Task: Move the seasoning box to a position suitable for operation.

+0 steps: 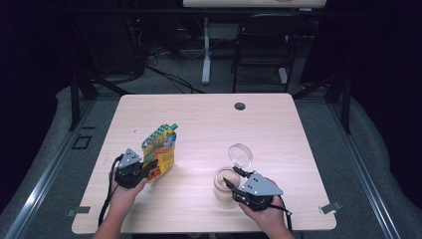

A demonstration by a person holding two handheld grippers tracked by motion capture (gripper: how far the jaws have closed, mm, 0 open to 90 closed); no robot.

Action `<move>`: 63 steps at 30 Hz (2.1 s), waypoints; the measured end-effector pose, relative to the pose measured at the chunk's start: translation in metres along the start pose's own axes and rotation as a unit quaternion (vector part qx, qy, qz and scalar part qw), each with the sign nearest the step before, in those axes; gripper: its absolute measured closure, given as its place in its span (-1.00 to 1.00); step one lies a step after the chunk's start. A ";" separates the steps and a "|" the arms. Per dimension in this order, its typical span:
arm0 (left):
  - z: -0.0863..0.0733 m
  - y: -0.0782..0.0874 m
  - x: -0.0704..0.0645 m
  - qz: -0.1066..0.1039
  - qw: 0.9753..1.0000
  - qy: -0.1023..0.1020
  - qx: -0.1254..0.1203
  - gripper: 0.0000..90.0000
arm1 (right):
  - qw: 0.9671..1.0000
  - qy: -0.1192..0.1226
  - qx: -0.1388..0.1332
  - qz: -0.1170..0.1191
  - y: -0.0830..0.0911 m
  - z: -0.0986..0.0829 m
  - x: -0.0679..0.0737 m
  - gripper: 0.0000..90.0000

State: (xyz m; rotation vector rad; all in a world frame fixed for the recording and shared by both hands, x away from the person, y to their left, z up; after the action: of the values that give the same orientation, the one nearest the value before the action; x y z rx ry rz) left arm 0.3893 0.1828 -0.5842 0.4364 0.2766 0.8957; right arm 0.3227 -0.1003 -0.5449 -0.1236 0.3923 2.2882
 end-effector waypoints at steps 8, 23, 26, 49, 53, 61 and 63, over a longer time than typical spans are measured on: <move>-0.003 0.004 0.004 -0.003 1.000 0.014 -0.004 0.83 | 1.000 0.000 0.000 0.001 0.000 0.000 0.000 0.20; -0.003 0.014 0.009 -0.013 0.998 0.044 -0.030 0.41 | 1.000 0.001 -0.002 0.005 -0.002 0.001 0.000 0.21; -0.003 0.014 0.009 -0.012 0.998 0.043 -0.032 0.31 | 1.000 0.000 -0.001 0.007 -0.002 0.002 0.000 0.20; -0.010 0.032 0.011 -0.004 0.997 0.061 -0.043 -0.08 | 1.000 -0.013 0.001 0.028 0.000 0.008 0.002 0.16; -0.012 0.036 0.013 0.000 0.998 0.058 -0.038 -0.09 | 0.999 -0.015 0.003 0.029 0.000 0.008 0.002 0.16; -0.016 0.042 0.012 0.000 0.998 0.058 -0.031 -0.09 | 0.999 -0.014 0.006 0.036 0.000 0.010 0.004 0.16; -0.016 0.044 0.012 -0.001 0.998 0.055 -0.033 -0.09 | 0.999 -0.011 0.007 0.037 0.001 0.011 0.004 0.15</move>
State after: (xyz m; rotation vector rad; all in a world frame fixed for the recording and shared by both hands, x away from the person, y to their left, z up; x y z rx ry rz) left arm 0.3595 0.2199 -0.5784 0.3266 0.3465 0.9252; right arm 0.3196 -0.0942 -0.5355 -0.0774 0.4070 2.3564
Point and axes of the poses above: each handheld gripper's, and its own axes: y roughly backward along the jaws, z roughly out of its top, x roughly to its left, the point moved 9 cm from there along -y, roughly forward along the jaws, and after that the axes turned 5 degrees about -x, right-handed, at the moved point
